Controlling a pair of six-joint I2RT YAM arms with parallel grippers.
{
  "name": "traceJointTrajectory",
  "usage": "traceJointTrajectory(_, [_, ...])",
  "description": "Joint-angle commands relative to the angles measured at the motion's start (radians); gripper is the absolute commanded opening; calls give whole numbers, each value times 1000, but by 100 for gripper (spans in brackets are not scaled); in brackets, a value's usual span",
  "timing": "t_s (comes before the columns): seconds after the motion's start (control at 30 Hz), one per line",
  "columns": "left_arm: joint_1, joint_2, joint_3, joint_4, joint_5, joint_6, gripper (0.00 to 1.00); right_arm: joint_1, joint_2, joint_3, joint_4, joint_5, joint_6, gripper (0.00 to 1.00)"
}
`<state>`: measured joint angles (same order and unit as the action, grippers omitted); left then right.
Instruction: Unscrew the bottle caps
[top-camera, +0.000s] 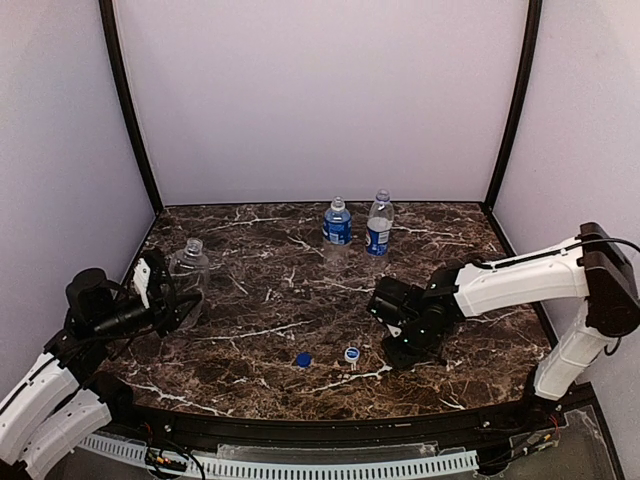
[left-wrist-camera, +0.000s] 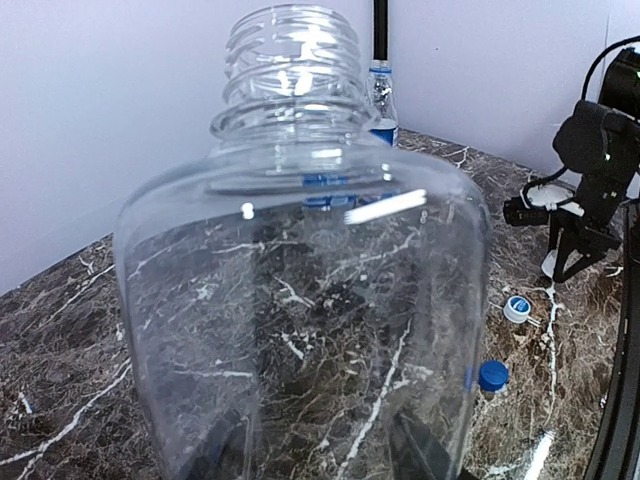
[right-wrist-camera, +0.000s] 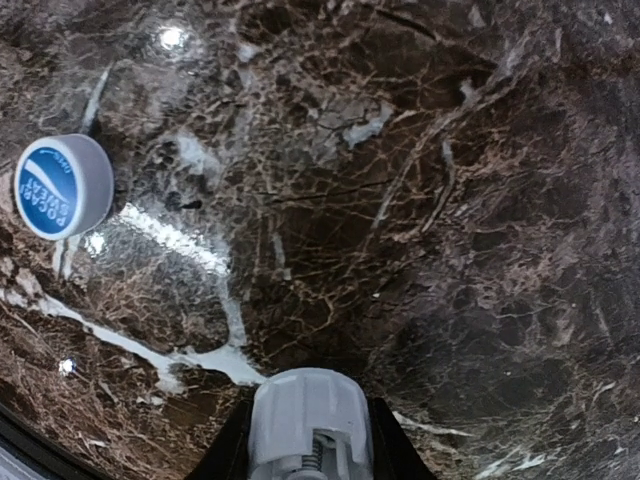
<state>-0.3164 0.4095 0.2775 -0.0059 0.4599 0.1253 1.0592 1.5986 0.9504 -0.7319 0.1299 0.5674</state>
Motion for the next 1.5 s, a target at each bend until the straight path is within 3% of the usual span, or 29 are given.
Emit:
traceJointTrajectory(0.0, [36,-18,-16,53,41,-59,42,-19,78,3,70,-75,51,0])
traceJointTrajectory(0.2, [52,-31,-18,57,54,-32,42,-23,150,57,65,-35,14,3])
traceJointTrajectory(0.27, [52,-31,-18,57,67,-30,42,-24,156,63,60,-25,12,26])
traceJointTrajectory(0.33, [52,-32,-19,57,78,-30,42,-25,152,66,56,-26,-5,55])
traceJointTrajectory(0.5, [53,-33,-21,60,97,-23,43,-20,112,134,-22,48,-64,95])
traceJointTrajectory(0.53, [53,-33,-22,61,107,-20,43,-19,98,166,-50,85,-81,98])
traceJointTrajectory(0.7, [53,-43,-27,60,191,-4,45,9,-4,360,-17,109,-312,99])
traceJointTrajectory(0.77, [53,-44,-30,65,232,-7,46,27,-24,436,105,-43,-445,96])
traceJointTrajectory(0.87, [52,-42,-33,68,267,-11,47,44,-4,513,444,-318,-554,93])
traceJointTrajectory(0.97, [52,-39,-31,60,285,-8,47,45,87,591,738,-501,-494,88])
traceJointTrajectory(1.07, [52,-34,-32,58,295,-6,47,52,223,724,892,-583,-422,83])
traceJointTrajectory(1.27, [53,-33,-33,61,295,-3,47,83,441,974,912,-625,-351,82])
traceJointTrajectory(1.47, [52,-38,-35,71,288,-6,47,99,541,1042,887,-625,-288,76])
